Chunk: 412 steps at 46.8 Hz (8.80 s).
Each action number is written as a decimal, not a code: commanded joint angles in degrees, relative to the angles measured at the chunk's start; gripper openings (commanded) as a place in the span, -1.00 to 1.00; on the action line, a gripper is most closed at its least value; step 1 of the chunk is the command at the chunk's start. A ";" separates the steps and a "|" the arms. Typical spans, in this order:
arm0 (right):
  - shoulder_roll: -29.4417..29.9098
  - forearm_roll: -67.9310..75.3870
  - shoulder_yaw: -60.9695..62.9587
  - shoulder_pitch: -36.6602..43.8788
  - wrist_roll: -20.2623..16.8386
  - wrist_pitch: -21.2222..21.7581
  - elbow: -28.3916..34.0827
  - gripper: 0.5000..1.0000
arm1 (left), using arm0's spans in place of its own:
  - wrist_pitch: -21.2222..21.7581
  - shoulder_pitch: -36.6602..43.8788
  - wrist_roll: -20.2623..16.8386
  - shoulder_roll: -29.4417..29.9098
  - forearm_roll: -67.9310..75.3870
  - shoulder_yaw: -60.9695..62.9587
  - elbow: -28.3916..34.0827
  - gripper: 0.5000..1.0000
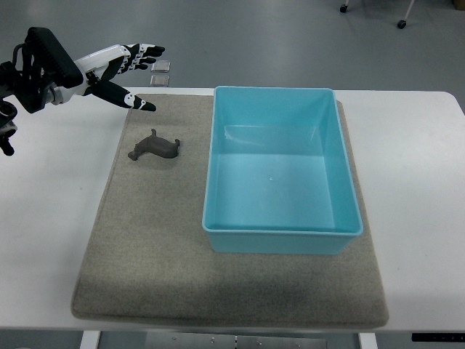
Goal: Place brown hippo in blue box with left hand
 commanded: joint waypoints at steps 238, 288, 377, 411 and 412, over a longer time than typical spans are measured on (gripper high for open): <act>0.00 0.00 0.00 0.00 -0.02 0.00 0.00 0.74 | 12.39 -11.43 -4.21 -20.05 21.73 24.87 -8.77 0.75; 0.00 0.00 0.00 0.00 -0.02 0.00 0.00 0.74 | 13.36 -2.03 -3.95 -14.86 -30.39 -9.14 6.60 0.98; 0.00 0.00 0.00 0.00 -0.02 0.00 0.00 0.74 | 9.32 4.74 -3.60 -15.65 -70.65 -10.72 18.39 0.99; 0.00 -0.09 -0.09 0.00 -0.02 0.79 1.14 0.74 | 9.23 6.23 -3.60 -16.44 -73.02 -10.90 18.13 0.99; 0.00 -0.09 -0.18 0.00 -0.11 0.79 1.06 0.74 | 9.23 6.23 -3.60 -16.44 -73.02 -10.90 18.13 0.99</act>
